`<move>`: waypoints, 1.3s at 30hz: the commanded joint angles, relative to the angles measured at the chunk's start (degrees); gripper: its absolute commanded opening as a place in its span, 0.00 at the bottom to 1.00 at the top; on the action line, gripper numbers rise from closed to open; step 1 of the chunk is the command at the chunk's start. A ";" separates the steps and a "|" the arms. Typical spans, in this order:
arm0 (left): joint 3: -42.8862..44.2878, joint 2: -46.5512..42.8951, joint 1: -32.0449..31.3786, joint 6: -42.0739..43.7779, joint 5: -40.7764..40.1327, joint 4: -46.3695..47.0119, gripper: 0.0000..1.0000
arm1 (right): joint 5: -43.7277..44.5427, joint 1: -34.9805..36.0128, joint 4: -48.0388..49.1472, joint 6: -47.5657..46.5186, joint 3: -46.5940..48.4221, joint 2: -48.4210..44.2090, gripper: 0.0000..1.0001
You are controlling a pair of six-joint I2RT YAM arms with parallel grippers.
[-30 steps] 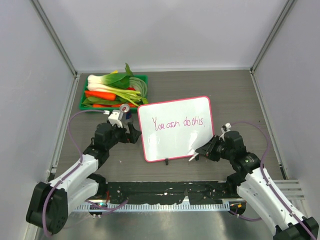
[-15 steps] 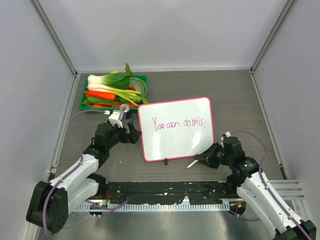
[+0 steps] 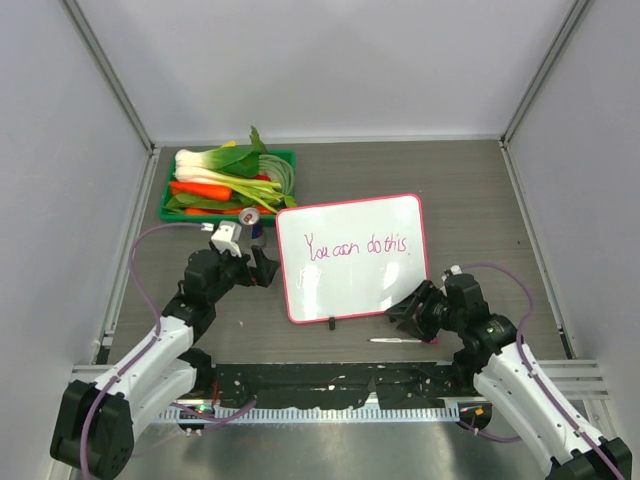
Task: Write a sentence on the whiteboard
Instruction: Place the whiteboard marker at the center of the board, then reset both arms
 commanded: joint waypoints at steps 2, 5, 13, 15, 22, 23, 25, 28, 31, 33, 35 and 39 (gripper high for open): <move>-0.80 -2.02 0.20 0.43 -1.27 1.86 1.00 | 0.66 -0.19 4.38 -0.79 2.40 1.39 0.66; -0.89 -2.19 0.20 0.43 -1.71 1.86 1.00 | 0.57 -0.19 7.28 -0.71 2.75 2.61 0.77; -0.89 -2.11 0.20 0.43 -2.15 1.68 1.00 | 1.28 -0.28 11.59 -5.00 7.13 9.47 0.80; -0.89 -2.11 0.28 0.43 -1.98 1.68 1.00 | 1.80 -0.19 11.59 -7.11 9.06 10.87 0.80; -0.80 -1.67 0.28 0.25 -2.41 1.86 1.00 | 5.32 -0.19 11.68 -12.48 14.96 14.57 0.81; -0.80 -1.75 0.11 0.25 -2.59 1.86 1.00 | 5.67 -0.10 11.94 -13.27 15.40 15.53 0.81; -0.89 -2.01 0.20 0.25 -2.85 1.86 1.00 | 5.85 -0.28 12.56 -14.23 16.45 16.85 0.81; -0.98 -2.19 0.20 0.25 -2.94 1.86 1.00 | 5.76 -0.19 13.00 -15.82 17.86 18.44 0.83; -1.15 -2.19 0.20 0.25 -2.94 2.03 1.00 | 5.93 -0.19 13.96 -16.61 18.30 18.53 0.92; -1.15 -2.19 0.20 0.25 -2.94 2.21 1.00 | 6.20 -0.19 15.02 -17.40 18.57 18.62 1.00; -1.15 -2.11 0.20 0.25 -2.86 2.21 1.00 | 6.64 -0.19 15.02 -18.11 19.53 18.97 0.99; -1.24 -2.11 0.20 0.25 -3.12 2.39 1.00 | 7.60 -0.19 15.28 -19.69 21.03 19.76 0.99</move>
